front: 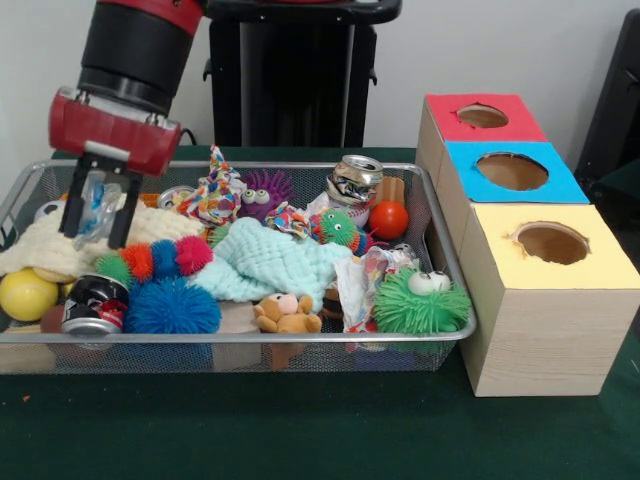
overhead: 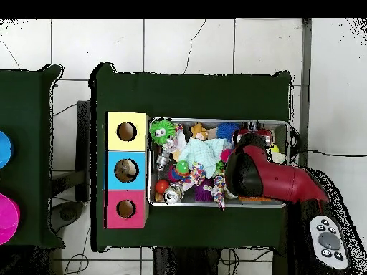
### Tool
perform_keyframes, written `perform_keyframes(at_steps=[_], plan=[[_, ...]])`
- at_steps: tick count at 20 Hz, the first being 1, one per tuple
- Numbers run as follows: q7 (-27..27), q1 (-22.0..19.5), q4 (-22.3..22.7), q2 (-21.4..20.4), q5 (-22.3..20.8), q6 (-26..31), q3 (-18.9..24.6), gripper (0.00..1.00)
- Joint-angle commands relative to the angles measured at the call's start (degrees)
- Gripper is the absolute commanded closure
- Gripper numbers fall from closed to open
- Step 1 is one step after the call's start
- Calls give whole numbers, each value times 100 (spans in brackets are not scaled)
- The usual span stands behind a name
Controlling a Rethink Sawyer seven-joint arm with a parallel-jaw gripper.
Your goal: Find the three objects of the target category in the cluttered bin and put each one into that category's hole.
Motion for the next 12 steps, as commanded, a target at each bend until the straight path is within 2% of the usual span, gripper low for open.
perform_keyframes(at_steps=[1,4,12], plan=[[449,-71,1038,-567,353,1713,824,100],[564,6,1222,-668,645,2205,886,100],[849,153,1556,-724,1157,2627,1018,100]])
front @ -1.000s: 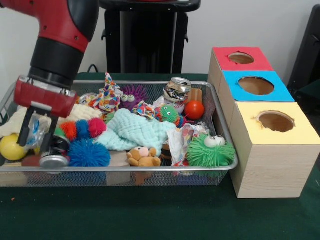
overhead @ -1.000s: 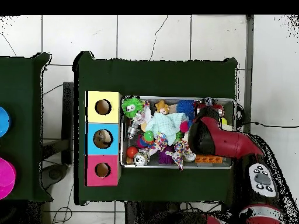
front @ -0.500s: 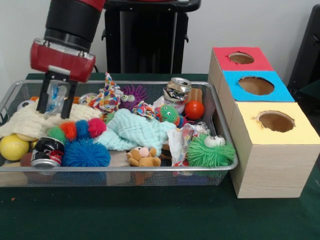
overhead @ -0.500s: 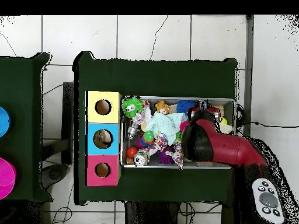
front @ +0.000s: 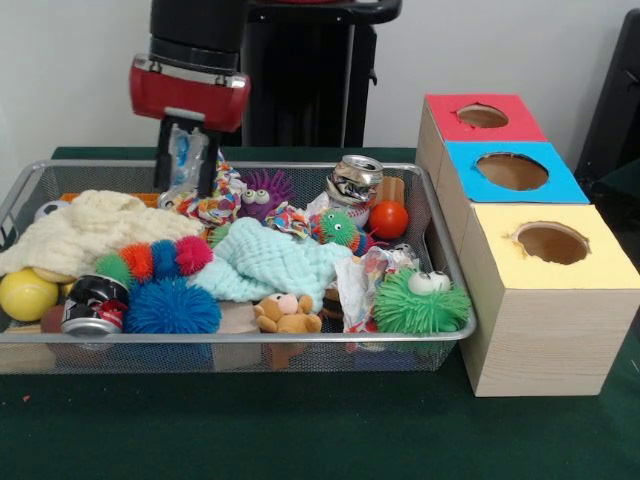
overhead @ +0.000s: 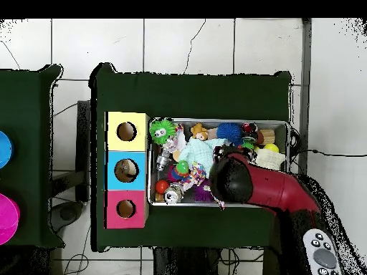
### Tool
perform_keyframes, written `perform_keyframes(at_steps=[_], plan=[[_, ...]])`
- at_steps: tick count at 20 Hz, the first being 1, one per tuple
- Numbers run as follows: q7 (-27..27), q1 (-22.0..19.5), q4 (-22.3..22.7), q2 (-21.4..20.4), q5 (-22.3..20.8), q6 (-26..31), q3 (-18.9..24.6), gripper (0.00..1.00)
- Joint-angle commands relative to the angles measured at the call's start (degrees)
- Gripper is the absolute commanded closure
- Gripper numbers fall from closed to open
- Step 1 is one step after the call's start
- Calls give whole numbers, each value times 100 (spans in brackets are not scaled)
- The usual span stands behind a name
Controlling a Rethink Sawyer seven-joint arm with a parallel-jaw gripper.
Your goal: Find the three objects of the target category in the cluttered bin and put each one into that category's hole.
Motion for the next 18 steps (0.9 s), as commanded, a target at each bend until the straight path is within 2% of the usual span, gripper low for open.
perform_keyframes(at_steps=[1,12,18], plan=[[905,195,797,-82,542,821,583,100],[1194,757,1124,-339,1466,1328,569,100],[1234,1139,1029,-522,1737,1505,362,100]])
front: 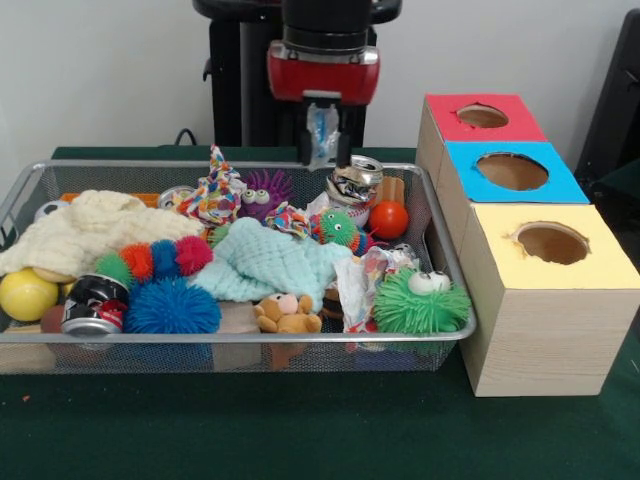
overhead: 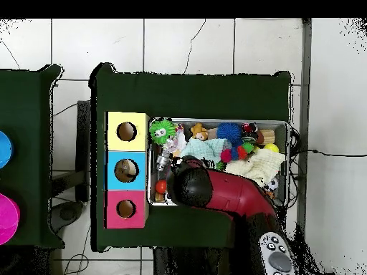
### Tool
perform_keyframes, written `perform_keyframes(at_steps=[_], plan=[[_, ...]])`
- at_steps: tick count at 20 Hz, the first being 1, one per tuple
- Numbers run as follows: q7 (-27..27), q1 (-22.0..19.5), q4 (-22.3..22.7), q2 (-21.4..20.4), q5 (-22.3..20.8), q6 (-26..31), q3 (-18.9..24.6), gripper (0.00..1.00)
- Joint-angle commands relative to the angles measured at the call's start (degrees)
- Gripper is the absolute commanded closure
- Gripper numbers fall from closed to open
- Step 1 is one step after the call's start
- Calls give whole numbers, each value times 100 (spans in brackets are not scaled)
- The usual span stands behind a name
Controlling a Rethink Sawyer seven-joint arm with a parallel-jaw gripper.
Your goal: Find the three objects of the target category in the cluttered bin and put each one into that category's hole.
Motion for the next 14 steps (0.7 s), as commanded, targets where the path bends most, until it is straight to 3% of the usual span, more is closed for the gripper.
perform_keyframes(at_steps=[1,14], plan=[[1255,314,311,-215,587,943,311,100],[1483,843,502,-63,1585,558,497,100]])
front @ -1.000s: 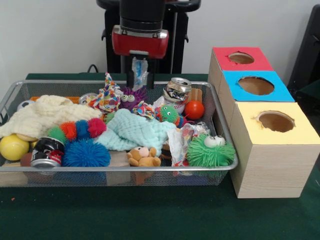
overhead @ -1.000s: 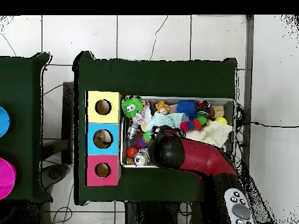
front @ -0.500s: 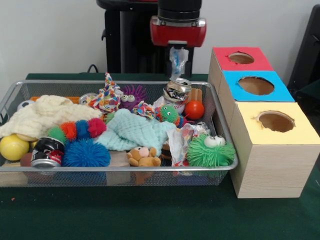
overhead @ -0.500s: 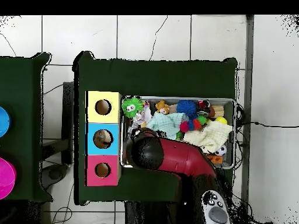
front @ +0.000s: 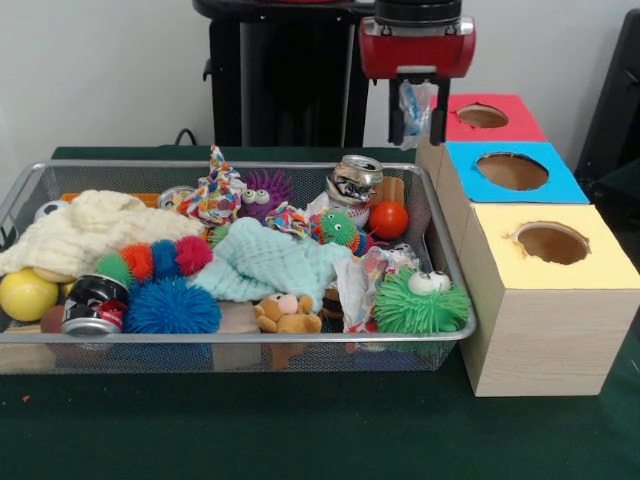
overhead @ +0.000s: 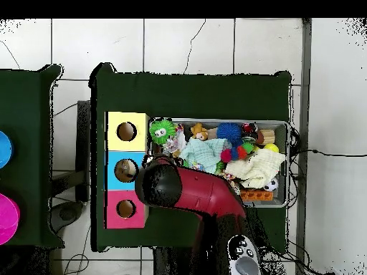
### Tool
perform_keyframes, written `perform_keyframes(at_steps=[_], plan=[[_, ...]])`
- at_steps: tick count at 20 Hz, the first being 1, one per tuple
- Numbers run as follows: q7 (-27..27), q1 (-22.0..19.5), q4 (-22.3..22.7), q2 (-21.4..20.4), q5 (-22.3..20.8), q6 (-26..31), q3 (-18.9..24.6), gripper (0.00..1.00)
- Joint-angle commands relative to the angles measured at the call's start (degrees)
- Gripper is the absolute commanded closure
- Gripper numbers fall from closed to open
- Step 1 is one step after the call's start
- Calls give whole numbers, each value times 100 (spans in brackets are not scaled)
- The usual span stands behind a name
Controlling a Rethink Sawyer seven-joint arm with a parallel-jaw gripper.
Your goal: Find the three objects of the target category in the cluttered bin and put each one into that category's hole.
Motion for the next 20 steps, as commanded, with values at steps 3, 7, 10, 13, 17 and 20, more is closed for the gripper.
perform_keyframes(at_steps=[3,7,10,13,17,20], plan=[[1471,258,358,259,807,275,529,100],[1497,326,441,412,1096,-13,650,100],[1598,396,568,462,1295,-225,698,100],[1677,444,720,519,1474,-471,759,100],[1800,440,993,540,1744,-734,879,100],[1818,459,1097,614,1855,-975,967,100]])
